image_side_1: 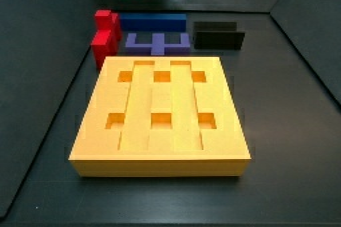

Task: Pick up the green object. Move up. Move to above the board. Insert the green object.
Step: Move to above the board.

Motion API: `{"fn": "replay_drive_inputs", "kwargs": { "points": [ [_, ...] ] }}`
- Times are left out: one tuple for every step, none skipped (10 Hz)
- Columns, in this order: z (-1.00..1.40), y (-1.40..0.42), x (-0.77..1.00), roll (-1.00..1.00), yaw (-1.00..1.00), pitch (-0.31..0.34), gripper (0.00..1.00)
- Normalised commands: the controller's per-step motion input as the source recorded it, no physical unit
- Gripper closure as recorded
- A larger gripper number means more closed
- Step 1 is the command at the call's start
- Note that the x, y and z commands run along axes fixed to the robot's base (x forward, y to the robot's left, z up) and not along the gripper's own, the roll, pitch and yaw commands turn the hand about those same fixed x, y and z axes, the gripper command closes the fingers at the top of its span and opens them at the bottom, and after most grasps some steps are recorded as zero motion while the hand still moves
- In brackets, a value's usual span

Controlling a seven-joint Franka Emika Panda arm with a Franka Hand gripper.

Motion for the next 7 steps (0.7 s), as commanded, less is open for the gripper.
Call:
{"fn": "replay_drive_inputs", "kwargs": {
  "points": [
    [1.4, -0.01, -0.03, -0.01, 0.01, 0.054, 1.0],
    [1.4, -0.01, 0.01, 0.02, 0.01, 0.046, 1.0],
    [1.4, 0.0, 0.02, 0.0, 0.0, 0.06, 1.0],
    [1.4, 0.01, 0.01, 0.0, 0.0, 0.086, 1.0],
    [0.87, -0.01, 0.01, 0.01, 0.01, 0.081, 1.0],
    [0.4, 0.01, 0.03, 0.01, 0.01, 0.071, 1.0],
    [0.26, 0.01, 0.04, 0.0, 0.0, 0.069, 1.0]
  ]
}}
